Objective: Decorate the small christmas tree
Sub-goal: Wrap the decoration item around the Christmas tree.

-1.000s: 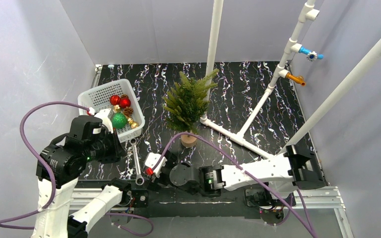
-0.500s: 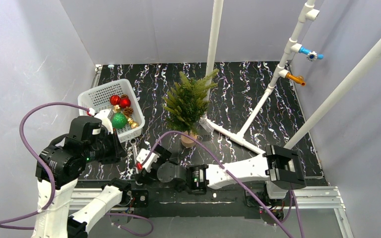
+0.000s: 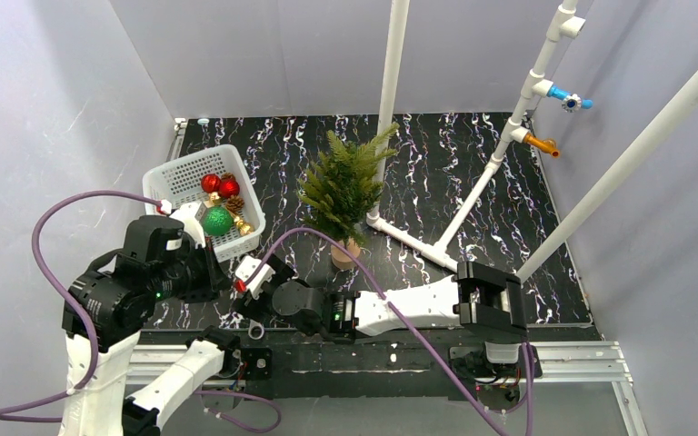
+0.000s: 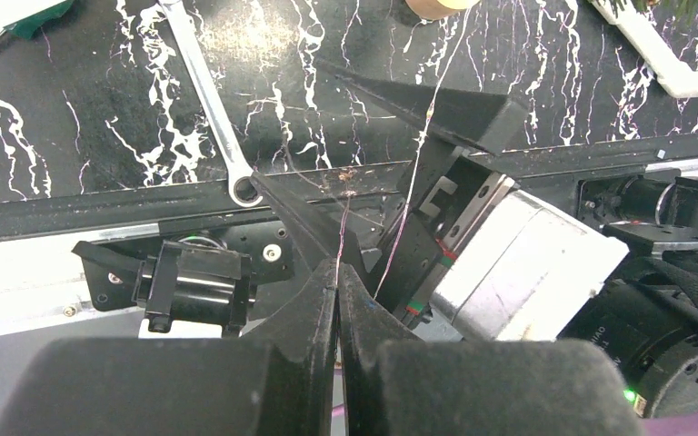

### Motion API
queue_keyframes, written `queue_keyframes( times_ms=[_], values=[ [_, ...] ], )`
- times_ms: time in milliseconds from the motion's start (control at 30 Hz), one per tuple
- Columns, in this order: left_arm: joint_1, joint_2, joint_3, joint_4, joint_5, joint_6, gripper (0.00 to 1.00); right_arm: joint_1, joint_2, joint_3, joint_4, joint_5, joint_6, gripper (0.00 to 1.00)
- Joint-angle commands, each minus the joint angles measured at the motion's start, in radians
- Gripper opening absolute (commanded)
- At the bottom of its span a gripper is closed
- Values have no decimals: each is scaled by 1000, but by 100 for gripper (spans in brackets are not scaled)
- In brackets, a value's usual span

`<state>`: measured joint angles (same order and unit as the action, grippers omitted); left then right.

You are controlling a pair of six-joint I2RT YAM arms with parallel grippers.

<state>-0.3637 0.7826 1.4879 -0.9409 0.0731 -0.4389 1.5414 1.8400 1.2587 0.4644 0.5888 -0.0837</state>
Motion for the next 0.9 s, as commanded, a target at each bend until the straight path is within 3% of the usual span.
queue_keyframes(
  times_ms=[0,300,367,433,767,800,867],
  values=[
    [-4,-1,19,-74,23,-5,0,-4,-3,39,113,-10,2,76],
    [-3,0,14,-69,23,-6,0,-12,-32,0,117,-23,26,39],
    [-3,1,9,-63,23,-9,0,-12,-41,-10,113,-43,27,25],
    [-4,0,2,-56,22,-13,0,-11,-58,-16,101,-61,28,1],
    [-3,17,-21,-8,54,-36,0,2,-201,-133,38,-89,112,1],
    [-3,19,-23,-2,59,-37,8,5,-215,-140,25,-93,117,1],
    [-3,23,-29,15,79,-40,41,14,-234,-149,-8,-101,126,1]
  ],
)
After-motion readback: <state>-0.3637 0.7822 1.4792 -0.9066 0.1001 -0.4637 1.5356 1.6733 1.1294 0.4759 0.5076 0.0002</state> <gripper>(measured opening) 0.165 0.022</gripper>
